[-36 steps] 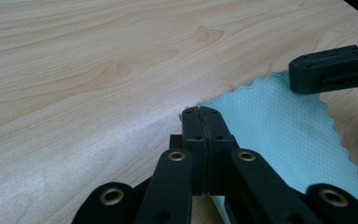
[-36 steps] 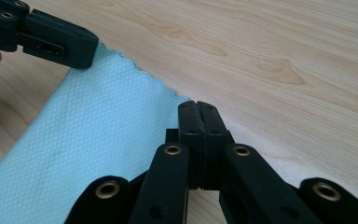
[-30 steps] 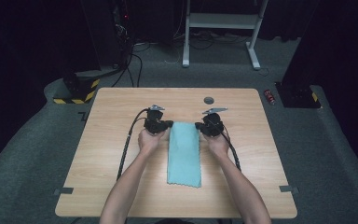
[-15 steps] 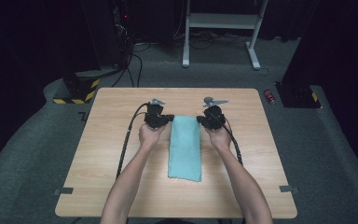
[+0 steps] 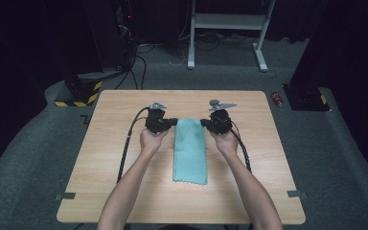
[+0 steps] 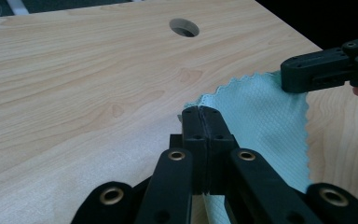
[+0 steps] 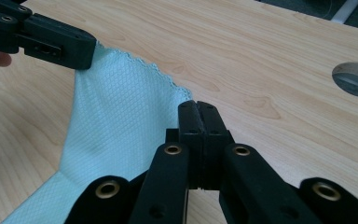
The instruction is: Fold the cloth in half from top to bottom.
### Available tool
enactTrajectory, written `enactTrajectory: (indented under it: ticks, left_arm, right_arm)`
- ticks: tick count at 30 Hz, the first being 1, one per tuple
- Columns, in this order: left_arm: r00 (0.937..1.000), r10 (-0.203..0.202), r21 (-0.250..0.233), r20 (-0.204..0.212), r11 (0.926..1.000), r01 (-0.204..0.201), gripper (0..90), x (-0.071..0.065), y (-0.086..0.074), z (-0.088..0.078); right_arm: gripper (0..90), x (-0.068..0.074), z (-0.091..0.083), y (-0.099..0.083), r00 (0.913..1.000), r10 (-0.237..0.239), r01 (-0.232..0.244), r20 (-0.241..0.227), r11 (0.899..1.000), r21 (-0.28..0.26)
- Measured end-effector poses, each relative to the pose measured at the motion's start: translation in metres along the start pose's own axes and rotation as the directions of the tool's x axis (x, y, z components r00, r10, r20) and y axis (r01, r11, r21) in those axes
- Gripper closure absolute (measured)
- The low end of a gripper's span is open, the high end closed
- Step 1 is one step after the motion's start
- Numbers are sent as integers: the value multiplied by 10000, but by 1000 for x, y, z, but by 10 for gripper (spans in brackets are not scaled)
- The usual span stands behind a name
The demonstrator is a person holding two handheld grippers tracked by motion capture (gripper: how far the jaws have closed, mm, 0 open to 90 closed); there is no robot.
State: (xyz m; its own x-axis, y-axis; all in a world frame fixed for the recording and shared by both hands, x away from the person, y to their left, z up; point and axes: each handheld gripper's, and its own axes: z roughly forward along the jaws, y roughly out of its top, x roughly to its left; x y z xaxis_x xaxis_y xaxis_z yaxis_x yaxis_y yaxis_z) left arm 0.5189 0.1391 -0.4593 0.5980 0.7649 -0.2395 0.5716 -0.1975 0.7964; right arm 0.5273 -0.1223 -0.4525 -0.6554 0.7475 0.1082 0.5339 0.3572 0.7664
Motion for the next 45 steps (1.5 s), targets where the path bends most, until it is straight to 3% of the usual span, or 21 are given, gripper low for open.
enactTrajectory:
  ticks: [12,24,45]
  left_arm:
    - [9987,410,14,292,9992,-411,896,-7,-8,-7]
    - [9979,474,-172,451,9988,-466,896,-10,-15,-15]
    - [9961,616,-140,627,9980,-609,895,-21,-22,-24]
  right_arm:
    - [900,2,-6,-13,9993,3,-5,-365,10000,-64]
    - [900,5,-16,-17,9975,-238,220,-660,9994,-272]
    - [900,12,-24,-26,9954,-419,405,-859,9990,-183]
